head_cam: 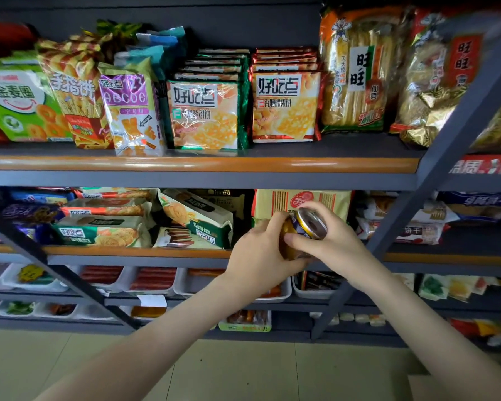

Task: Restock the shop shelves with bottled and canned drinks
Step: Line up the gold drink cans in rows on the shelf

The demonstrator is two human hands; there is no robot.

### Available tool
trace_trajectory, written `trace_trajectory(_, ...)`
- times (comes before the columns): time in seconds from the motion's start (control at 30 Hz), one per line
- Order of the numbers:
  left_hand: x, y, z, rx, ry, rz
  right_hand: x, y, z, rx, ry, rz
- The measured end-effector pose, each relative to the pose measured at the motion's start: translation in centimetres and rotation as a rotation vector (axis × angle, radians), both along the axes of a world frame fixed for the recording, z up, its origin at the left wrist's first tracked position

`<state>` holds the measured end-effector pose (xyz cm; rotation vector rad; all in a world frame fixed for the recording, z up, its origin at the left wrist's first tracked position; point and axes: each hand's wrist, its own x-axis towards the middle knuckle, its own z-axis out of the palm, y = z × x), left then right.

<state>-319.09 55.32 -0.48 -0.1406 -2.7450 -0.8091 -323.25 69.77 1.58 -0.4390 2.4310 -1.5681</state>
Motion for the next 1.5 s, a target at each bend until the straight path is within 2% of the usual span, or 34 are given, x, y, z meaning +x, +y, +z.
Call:
trace_trajectory(0.07,-0.4,-0.4,-0.3,0.17,-0.054,-0.058,-0.2,0.6,-0.4,-0.181,-0.15,-0.016)
trace_trajectory(0.2,-1.0,-1.5,0.1,0.764,-0.286,-0.193,-0.4,1.4,-0.9,-0.675,-0.413,-0.088)
trace_trajectory(0.27,-1.0,-1.6,0.2,0.863,-0.313,-0.274,-0.4,1.7,-0.7,-0.788,-0.463,-0.104)
trace_trajectory(0.33,-1.0,-1.6,0.8,0.804,-0.261,-0.28,-0.5,1.9,-0.4,-0.815,-0.467,-0.089)
trace_trajectory(0.4,-1.0,-1.6,1.9,0.741,-0.188,-0.229,-0.7,2.2,0.0,-0.682,-0.417,-0.07)
trace_trajectory(0.43,-1.1,-1.7,2.5,0.722,-0.159,-0.201,-0.6,2.4,0.3,-0.515,-0.297,-0.048)
trace_trajectory(0.5,-1.4,-2.0,3.9,0.64,-0.129,-0.152,-0.7,3.1,1.6,-0.167,0.083,0.009)
trace_trajectory(0.57,-1.7,-2.1,5.3,0.49,-0.126,-0.112,-0.6,3.4,3.4,0.075,0.392,0.115)
trace_trajectory(0.63,-1.9,-1.8,6.5,0.366,-0.124,-0.083,-0.5,3.1,4.3,0.29,0.58,0.259)
trace_trajectory(0.7,-2.1,-1.4,7.5,0.328,-0.105,-0.068,-0.5,2.7,4.4,0.393,0.715,0.286)
trace_trajectory(0.83,-2.5,-1.4,9.1,0.409,-0.075,-0.104,-0.9,2.6,5.5,0.28,0.758,0.164)
trace_trajectory(0.93,-2.8,-2.2,11.5,0.537,-0.063,-0.202,-1.2,2.8,8.1,0.081,0.694,0.108)
trace_trajectory(1.07,-3.2,-3.2,16.4,0.515,0.151,-0.263,-1.7,2.8,13.1,-0.141,0.621,0.11)
trace_trajectory(1.2,-3.9,-5.4,21.6,0.244,0.512,-0.184,-2.3,2.1,19.6,-0.267,0.647,0.153)
trace_trajectory(1.3,-4.2,-7.8,25.3,-0.106,0.765,-0.058,-3.4,0.5,24.5,-0.333,0.674,0.19)
trace_trajectory(1.37,-5.0,-9.9,27.4,-0.278,0.854,0.008,-4.2,-1.2,27.4,-0.359,0.708,0.166)
trace_trajectory(1.5,-7.3,-13.5,30.8,-0.481,0.966,0.14,-6.5,-3.8,31.9,-0.358,0.723,0.067)
